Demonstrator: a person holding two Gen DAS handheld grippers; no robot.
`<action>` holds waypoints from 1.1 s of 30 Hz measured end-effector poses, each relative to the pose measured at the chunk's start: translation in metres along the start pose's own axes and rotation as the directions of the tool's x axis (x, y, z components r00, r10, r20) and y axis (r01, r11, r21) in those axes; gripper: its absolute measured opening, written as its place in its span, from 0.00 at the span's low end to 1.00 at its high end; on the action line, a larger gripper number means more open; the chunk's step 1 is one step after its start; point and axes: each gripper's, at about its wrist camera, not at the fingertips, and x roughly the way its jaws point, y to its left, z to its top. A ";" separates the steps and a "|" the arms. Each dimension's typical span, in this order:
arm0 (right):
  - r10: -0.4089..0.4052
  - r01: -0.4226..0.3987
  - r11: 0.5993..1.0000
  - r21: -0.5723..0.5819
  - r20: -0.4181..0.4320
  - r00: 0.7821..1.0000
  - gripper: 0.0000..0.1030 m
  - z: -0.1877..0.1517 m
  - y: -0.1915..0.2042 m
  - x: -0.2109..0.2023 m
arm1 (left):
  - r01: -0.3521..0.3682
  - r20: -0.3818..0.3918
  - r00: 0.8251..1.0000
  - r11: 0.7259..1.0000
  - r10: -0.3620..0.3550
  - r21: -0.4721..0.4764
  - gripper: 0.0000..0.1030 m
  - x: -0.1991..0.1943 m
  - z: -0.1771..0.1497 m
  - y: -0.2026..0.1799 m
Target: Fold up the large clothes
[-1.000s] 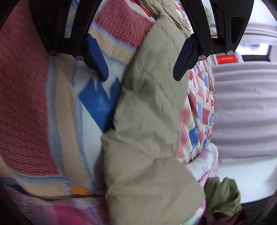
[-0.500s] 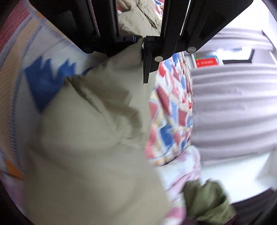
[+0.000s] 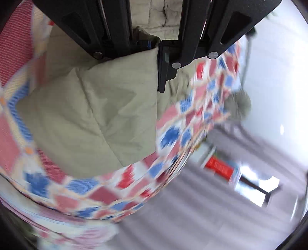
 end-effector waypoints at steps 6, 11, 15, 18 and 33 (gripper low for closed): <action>-0.125 0.086 0.975 -0.207 -0.186 0.975 0.05 -0.075 0.066 0.096 | -0.054 0.000 0.999 0.998 0.054 -0.040 1.00 0.003 -0.006 0.069; -0.249 0.188 0.953 -0.238 -0.261 0.933 0.05 -0.123 0.052 0.133 | -0.068 -0.024 0.997 0.995 0.067 -0.068 1.00 0.018 -0.015 0.102; -0.304 0.244 0.944 -0.222 -0.300 0.904 0.06 -0.131 0.037 0.150 | -0.039 -0.044 0.998 0.996 0.036 -0.080 1.00 0.033 -0.017 0.104; -0.283 0.241 0.957 -0.163 -0.332 0.900 0.17 -0.130 0.032 0.139 | -0.010 -0.057 0.998 0.996 0.005 -0.085 1.00 0.043 -0.016 0.100; -0.135 0.179 0.924 0.337 -0.151 0.979 0.17 -0.074 -0.026 0.080 | 0.091 -0.005 0.996 0.975 -0.094 -0.202 1.00 0.044 0.003 0.135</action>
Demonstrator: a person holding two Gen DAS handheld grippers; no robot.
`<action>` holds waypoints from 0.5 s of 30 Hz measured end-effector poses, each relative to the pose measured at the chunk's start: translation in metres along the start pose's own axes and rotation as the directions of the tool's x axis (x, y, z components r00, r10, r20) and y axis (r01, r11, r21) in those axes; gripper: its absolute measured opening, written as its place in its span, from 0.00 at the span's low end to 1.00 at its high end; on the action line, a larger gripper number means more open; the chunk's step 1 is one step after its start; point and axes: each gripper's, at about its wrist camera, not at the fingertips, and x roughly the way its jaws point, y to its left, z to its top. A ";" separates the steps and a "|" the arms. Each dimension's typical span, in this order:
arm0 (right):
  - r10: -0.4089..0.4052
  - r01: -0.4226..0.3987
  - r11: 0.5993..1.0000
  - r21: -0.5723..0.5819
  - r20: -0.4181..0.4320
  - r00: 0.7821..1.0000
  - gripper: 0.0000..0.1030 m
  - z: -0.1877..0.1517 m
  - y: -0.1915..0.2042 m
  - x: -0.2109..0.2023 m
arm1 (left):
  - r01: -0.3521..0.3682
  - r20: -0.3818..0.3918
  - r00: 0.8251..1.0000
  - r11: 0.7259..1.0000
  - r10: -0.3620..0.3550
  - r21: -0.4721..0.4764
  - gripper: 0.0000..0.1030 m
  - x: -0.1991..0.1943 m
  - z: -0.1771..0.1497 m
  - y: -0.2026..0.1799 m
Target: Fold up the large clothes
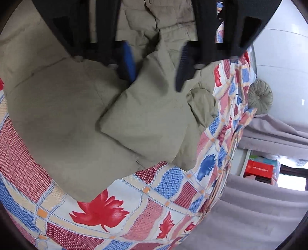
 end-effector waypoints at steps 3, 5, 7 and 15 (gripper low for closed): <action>0.017 -0.019 0.989 -0.146 -0.015 1.000 0.12 -0.006 0.037 0.012 | 0.060 0.029 0.998 0.995 -0.058 -0.080 1.00 -0.009 0.005 0.022; 0.021 -0.032 0.953 -0.302 -0.039 0.999 0.12 -0.021 0.072 0.018 | 0.096 0.038 0.995 0.990 -0.092 -0.099 1.00 -0.013 0.009 0.031; 0.004 -0.037 0.898 -0.439 -0.077 0.997 0.12 -0.043 0.101 0.030 | 0.132 0.044 0.991 0.986 -0.128 -0.101 1.00 -0.015 0.012 0.035; -0.220 0.034 0.692 -0.721 -0.166 0.961 0.23 -0.128 0.127 0.080 | 0.379 0.028 0.924 0.902 -0.381 -0.209 1.00 -0.001 0.018 0.035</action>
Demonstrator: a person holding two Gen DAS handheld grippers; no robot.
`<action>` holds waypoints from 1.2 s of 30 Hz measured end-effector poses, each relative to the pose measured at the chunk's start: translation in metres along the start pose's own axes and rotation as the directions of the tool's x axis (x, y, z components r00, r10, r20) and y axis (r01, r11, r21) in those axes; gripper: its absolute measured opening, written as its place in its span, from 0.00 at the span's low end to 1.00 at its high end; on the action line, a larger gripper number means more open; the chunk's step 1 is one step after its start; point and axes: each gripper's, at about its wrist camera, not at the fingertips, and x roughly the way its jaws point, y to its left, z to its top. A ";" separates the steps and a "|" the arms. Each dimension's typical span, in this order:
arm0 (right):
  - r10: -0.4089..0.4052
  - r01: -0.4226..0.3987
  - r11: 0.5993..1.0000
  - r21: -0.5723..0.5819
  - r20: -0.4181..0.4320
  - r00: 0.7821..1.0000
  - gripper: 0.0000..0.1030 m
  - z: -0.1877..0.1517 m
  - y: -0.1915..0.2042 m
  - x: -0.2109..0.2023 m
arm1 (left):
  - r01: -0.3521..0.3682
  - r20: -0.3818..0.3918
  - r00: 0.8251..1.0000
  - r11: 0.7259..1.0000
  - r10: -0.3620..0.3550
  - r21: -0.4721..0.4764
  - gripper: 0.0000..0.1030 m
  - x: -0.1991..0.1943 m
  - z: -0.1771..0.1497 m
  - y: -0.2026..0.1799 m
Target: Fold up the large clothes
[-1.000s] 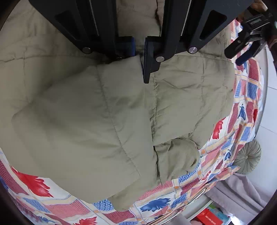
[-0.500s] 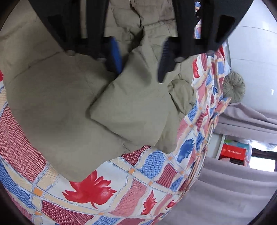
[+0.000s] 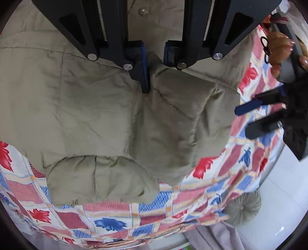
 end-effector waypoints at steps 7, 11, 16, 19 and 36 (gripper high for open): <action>-0.086 0.086 0.995 -0.053 -0.007 0.996 0.48 -0.043 -0.030 -0.034 | 0.083 -0.109 0.990 0.995 -0.088 -0.053 1.00 0.039 -0.009 -0.005; -0.180 0.181 0.984 0.009 -0.011 0.984 0.37 -0.070 -0.086 -0.067 | 0.036 -0.151 0.988 0.999 -0.034 0.015 1.00 0.060 -0.013 -0.016; -0.353 0.353 0.920 0.170 -0.030 0.935 0.33 -0.083 -0.171 -0.093 | -0.016 -0.209 0.977 0.991 0.045 0.136 0.45 0.089 -0.020 -0.040; -0.416 0.401 0.872 0.282 -0.008 0.909 0.26 -0.080 -0.210 -0.113 | -0.052 -0.192 0.978 0.985 0.084 0.163 0.12 0.093 -0.023 -0.051; -0.360 0.349 0.875 0.335 -0.033 0.933 0.25 -0.122 -0.217 -0.137 | -0.308 -0.043 0.944 0.920 0.327 0.242 0.12 0.051 -0.028 -0.037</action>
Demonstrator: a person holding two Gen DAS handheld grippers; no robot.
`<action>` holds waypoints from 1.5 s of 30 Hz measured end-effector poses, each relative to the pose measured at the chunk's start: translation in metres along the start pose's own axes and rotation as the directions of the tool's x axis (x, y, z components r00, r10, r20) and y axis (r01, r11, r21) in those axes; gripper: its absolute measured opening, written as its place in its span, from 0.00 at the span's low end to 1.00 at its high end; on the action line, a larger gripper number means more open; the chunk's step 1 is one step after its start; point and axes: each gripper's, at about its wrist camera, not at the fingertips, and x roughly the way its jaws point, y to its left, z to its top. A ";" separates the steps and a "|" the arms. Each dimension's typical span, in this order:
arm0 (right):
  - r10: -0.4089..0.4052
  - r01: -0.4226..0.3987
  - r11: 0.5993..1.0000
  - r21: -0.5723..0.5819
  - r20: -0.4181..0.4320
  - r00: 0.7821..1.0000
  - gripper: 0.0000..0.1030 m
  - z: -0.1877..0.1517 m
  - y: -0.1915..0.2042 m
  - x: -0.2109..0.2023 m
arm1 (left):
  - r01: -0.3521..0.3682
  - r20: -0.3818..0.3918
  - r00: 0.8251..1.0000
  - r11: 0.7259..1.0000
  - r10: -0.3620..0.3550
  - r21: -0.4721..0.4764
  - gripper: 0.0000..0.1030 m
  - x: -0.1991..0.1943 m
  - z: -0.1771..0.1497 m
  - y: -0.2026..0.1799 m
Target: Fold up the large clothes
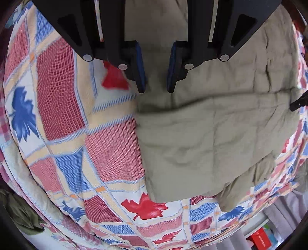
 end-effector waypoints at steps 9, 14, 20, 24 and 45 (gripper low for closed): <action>0.140 -0.179 0.952 0.248 0.168 0.976 0.25 0.067 -0.038 -0.023 | 0.011 0.088 0.996 0.998 -0.016 0.057 0.12 -0.025 0.029 -0.028; 0.162 -0.180 0.959 0.220 0.095 0.982 0.25 0.097 -0.015 0.027 | -0.097 0.067 0.994 0.991 0.091 0.089 0.12 0.021 0.029 -0.054; 0.108 -0.115 0.977 0.179 0.049 0.993 0.21 0.088 -0.009 0.076 | -0.116 0.027 0.993 0.989 0.114 0.088 0.12 0.065 0.026 -0.045; 0.077 -0.086 0.984 0.159 0.060 0.995 0.21 0.089 -0.003 0.076 | -0.129 0.029 0.991 0.987 0.127 0.094 0.12 0.068 0.028 -0.048; 0.146 -0.149 0.970 0.190 0.027 0.989 0.44 -0.005 0.005 -0.016 | -0.194 -0.018 0.980 0.967 0.200 0.167 0.12 -0.028 -0.046 -0.032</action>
